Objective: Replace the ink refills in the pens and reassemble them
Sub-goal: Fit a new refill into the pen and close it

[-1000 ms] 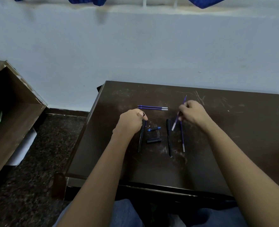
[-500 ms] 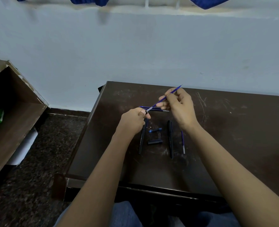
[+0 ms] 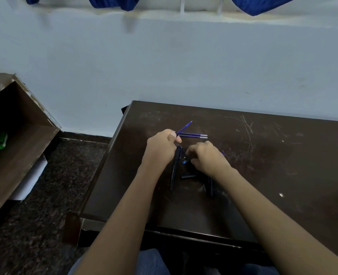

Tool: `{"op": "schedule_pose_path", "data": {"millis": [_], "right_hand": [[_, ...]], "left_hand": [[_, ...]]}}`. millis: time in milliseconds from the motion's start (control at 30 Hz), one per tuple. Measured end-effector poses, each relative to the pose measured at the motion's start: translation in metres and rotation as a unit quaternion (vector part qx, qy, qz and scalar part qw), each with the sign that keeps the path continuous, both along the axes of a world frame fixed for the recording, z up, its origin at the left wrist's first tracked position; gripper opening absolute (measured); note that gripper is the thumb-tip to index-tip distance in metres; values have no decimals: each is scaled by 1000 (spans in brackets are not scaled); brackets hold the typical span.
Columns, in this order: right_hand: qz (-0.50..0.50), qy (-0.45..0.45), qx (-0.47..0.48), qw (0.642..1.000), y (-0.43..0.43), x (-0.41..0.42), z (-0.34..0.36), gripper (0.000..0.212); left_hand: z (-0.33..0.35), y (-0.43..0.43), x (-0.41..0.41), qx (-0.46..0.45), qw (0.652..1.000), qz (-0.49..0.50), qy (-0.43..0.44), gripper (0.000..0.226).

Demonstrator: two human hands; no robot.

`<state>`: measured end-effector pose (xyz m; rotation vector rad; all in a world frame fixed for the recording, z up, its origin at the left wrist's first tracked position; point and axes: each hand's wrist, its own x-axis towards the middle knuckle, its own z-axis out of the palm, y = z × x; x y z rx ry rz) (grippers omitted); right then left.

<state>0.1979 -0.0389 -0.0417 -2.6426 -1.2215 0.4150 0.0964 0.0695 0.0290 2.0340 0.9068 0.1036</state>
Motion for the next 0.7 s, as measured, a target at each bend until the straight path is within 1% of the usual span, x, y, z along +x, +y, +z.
{"op": "schedule_pose_path", "data": {"millis": [100,167,200,233,267,300,333,367,400,467,500,533,567,600,633,700], "right_hand": [[16,-7,-33,999,1,-3,-4,30],[14,-10,-30,999,1,-1,-7,30],[-3,1,-2,1000,2,1,-8,30],[-36,26,46,998,3,3,-8,30],[-78,58,113,989,4,6,-7,28],[-127,98,179,971,6,9,-2,25],[-176,145,242,943,8,13,3,22],[-219,206,304,904,9,16,11,19],[-252,275,368,852,10,19,20,17],[-289,404,472,728,10,22,39,15],[-294,450,503,677,8,24,46,13],[-297,480,522,640,6,26,52,11],[-297,499,534,615,5,27,56,9],[-295,512,541,598,4,27,58,8],[-294,520,544,589,3,27,59,7],[-290,529,542,585,4,26,60,6]], "left_hand": [[4,-2,2,13,999,-11,28,31],[3,-2,1,20,999,-11,26,31],[3,-1,0,21,999,-11,22,31],[2,-1,0,20,1000,-9,19,31],[1,-1,-1,16,1000,-6,19,31],[2,0,-1,12,1000,-4,20,30],[2,-1,0,8,1000,-4,23,30],[4,-1,1,2,1000,-4,29,29],[6,-1,3,-6,999,-5,37,29],[7,-2,5,-20,999,-2,45,28],[7,-2,4,-21,999,2,41,28],[6,-2,4,-20,999,6,36,28],[6,-3,3,-17,999,7,36,28],[6,-3,2,-14,999,5,39,27],[5,-3,2,-14,999,3,43,27],[7,-3,5,-28,998,8,54,28]]}}
